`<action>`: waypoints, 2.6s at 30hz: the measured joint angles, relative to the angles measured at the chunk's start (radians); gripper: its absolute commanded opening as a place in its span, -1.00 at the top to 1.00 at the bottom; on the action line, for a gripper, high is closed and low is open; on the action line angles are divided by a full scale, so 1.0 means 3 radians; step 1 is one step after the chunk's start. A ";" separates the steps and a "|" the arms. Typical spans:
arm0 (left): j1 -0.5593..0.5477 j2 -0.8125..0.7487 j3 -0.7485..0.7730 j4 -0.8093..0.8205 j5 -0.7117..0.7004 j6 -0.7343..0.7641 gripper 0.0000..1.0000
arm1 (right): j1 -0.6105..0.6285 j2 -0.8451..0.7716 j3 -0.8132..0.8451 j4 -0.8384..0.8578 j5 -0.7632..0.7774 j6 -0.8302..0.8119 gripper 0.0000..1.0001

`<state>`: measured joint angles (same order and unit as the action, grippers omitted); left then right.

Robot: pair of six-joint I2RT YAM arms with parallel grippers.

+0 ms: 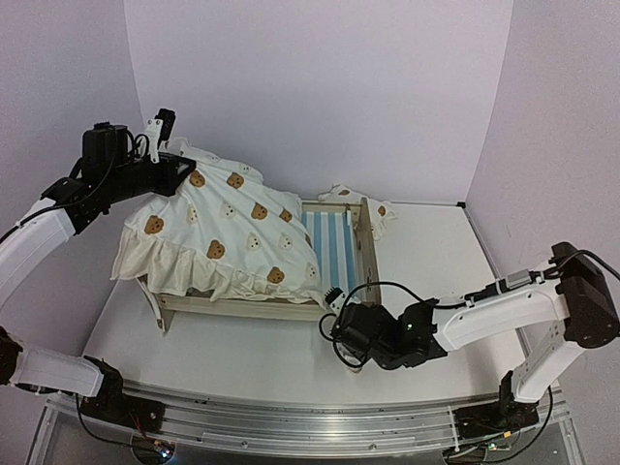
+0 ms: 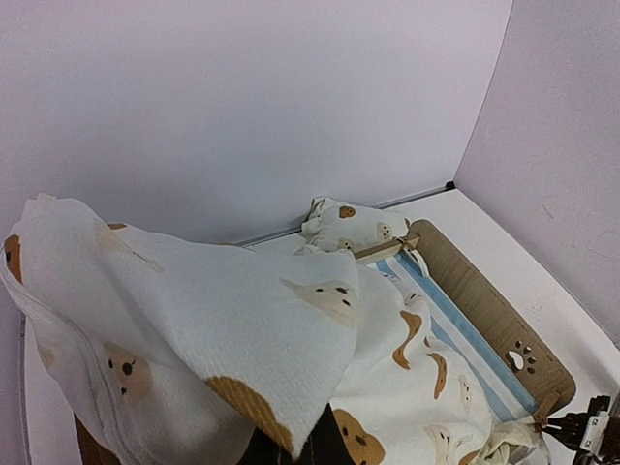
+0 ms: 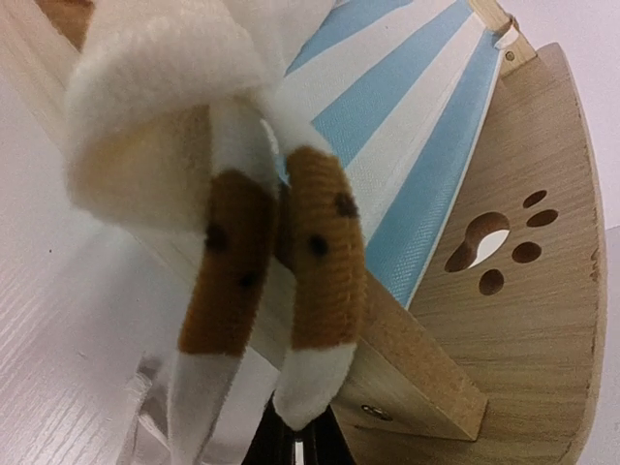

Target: Set up the pet bed

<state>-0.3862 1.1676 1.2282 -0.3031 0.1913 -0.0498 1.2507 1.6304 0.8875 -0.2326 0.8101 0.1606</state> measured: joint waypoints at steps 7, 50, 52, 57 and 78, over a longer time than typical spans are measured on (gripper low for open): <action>0.0000 0.0001 0.0000 0.0002 0.0001 0.0000 1.00 | -0.0022 -0.0433 0.0203 -0.0014 -0.0018 -0.0288 1.00; 0.0000 0.0001 -0.0002 0.0084 0.0201 -0.0042 1.00 | -0.0762 -0.0496 0.1027 0.0100 -0.0608 -0.1915 1.00; 0.0000 0.0001 -0.0003 0.0084 0.0201 -0.0041 1.00 | -0.0764 -0.0498 0.0918 0.0058 -0.0658 -0.1818 1.00; 0.0000 0.0001 -0.0045 0.0110 0.0201 -0.0042 1.00 | -0.0765 -0.0498 0.0699 -0.0110 -0.0792 -0.1597 1.00; 0.0001 -0.0004 -0.0140 0.0170 0.0198 -0.0102 1.00 | -0.1636 -0.0392 0.1397 -0.0465 -0.3665 0.0080 -0.93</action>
<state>-0.3859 1.1664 1.1860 -0.2519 0.2508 -0.0803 0.7598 1.5128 1.3068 -0.3722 -0.2894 0.1845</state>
